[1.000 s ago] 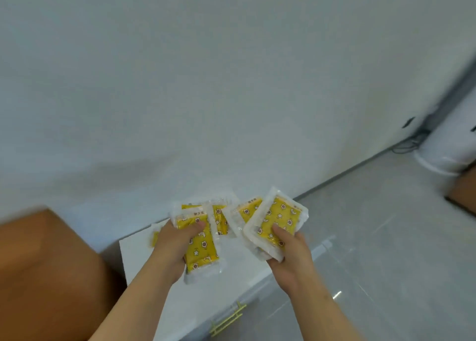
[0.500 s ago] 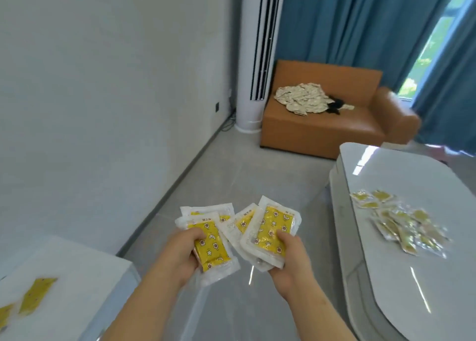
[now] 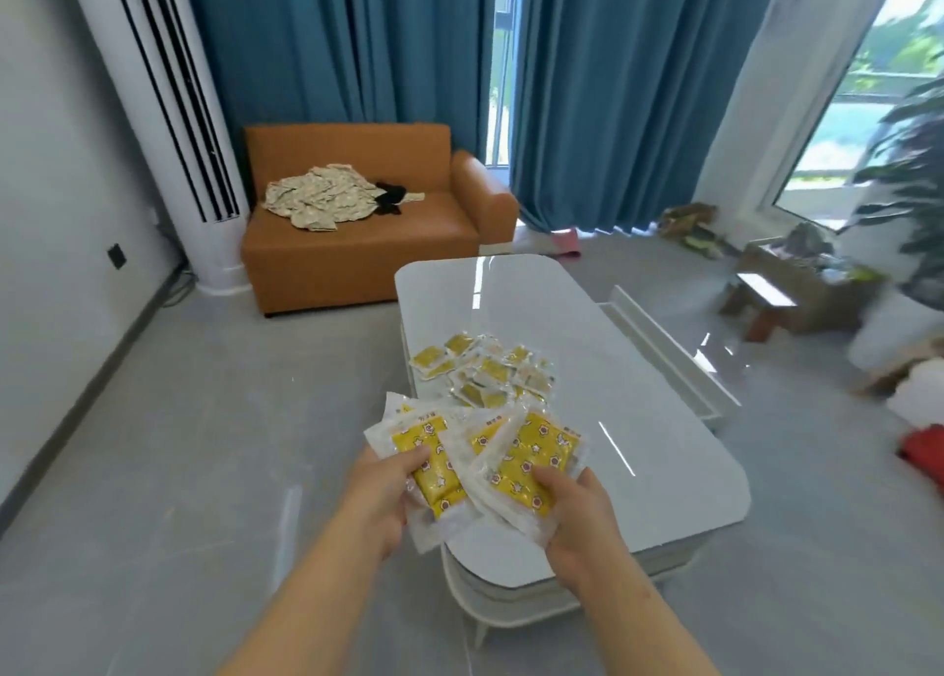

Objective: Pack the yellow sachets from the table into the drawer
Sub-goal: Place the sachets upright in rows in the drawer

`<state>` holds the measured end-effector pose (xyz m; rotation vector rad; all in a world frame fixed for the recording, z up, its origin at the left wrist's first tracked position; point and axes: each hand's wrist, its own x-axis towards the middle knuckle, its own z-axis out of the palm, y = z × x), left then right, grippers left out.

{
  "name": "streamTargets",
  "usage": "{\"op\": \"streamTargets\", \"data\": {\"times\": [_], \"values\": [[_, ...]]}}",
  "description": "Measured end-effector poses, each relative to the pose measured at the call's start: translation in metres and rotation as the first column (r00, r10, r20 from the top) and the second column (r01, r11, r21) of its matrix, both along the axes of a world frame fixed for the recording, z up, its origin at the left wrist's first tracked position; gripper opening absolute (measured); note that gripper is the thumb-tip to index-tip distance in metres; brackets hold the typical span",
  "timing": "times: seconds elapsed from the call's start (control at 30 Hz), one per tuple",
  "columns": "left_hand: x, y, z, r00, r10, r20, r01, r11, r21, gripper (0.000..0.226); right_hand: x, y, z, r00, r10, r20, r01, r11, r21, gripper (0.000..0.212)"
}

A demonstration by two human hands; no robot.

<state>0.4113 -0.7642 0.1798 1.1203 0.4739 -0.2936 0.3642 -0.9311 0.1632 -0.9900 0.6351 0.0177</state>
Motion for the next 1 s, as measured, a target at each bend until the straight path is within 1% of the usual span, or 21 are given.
{"op": "streamTargets", "data": {"times": [0.13, 0.23, 0.3, 0.4, 0.47, 0.5, 0.53, 0.57, 0.67, 0.77, 0.83, 0.93, 1.0], "values": [[0.046, -0.077, -0.006, 0.997, -0.077, -0.007, 0.077, 0.997, 0.019, 0.030, 0.023, -0.073, 0.000, 0.997, -0.080, 0.008, 0.080, 0.997, -0.022, 0.027], [0.090, -0.136, -0.008, 0.993, -0.120, 0.014, 0.120, 0.993, 0.014, 0.021, 0.051, -0.129, 0.001, 0.984, -0.174, 0.029, 0.174, 0.984, -0.024, 0.029], [0.121, -0.175, -0.008, 0.988, -0.150, 0.026, 0.150, 0.989, 0.006, 0.017, 0.077, -0.164, 0.002, 0.980, -0.197, 0.036, 0.198, 0.980, -0.030, 0.031], [0.166, -0.231, -0.012, 0.984, -0.180, 0.006, 0.180, 0.984, -0.003, 0.019, 0.119, -0.216, 0.004, 0.982, -0.185, 0.024, 0.186, 0.981, -0.060, 0.031], [0.190, -0.266, -0.012, 0.979, -0.204, -0.009, 0.204, 0.979, 0.002, 0.014, 0.143, -0.251, 0.007, 0.983, -0.182, 0.021, 0.183, 0.981, -0.061, 0.030], [0.200, -0.284, -0.010, 0.976, -0.219, -0.007, 0.219, 0.976, 0.015, 0.016, 0.153, -0.267, 0.008, 0.983, -0.185, 0.022, 0.186, 0.981, -0.053, 0.029], [0.211, -0.303, -0.008, 0.969, -0.245, -0.005, 0.245, 0.969, 0.025, 0.027, 0.163, -0.284, 0.007, 0.982, -0.188, 0.024, 0.189, 0.981, -0.042, 0.029], [0.220, -0.321, -0.007, 0.963, -0.268, -0.007, 0.268, 0.962, 0.044, 0.032, 0.172, -0.300, 0.007, 0.982, -0.188, 0.027, 0.189, 0.982, -0.028, 0.029], [0.243, -0.375, 0.002, 0.948, -0.319, -0.004, 0.318, 0.943, 0.101, 0.011, 0.195, -0.348, 0.005, 0.985, -0.173, 0.027, 0.172, 0.985, 0.021, 0.030], [0.264, -0.435, 0.003, 0.942, -0.336, -0.008, 0.334, 0.933, 0.136, 0.015, 0.217, -0.402, -0.001, 0.984, -0.178, 0.014, 0.177, 0.984, 0.028, 0.026], [0.276, -0.480, -0.003, 0.941, -0.337, -0.003, 0.334, 0.932, 0.142, 0.011, 0.231, -0.445, -0.007, 0.983, -0.185, 0.008, 0.185, 0.983, 0.019, 0.022], [0.290, -0.558, -0.011, 0.937, -0.349, -0.016, 0.348, 0.928, 0.135, 0.011, 0.249, -0.522, -0.016, 0.990, -0.142, 0.024, 0.142, 0.990, 0.000, 0.021], [0.295, -0.613, -0.017, 0.942, -0.334, -0.038, 0.336, 0.933, 0.129, 0.011, 0.259, -0.579, -0.020, 0.990, -0.137, 0.008, 0.137, 0.991, 0.003, 0.019]]}}
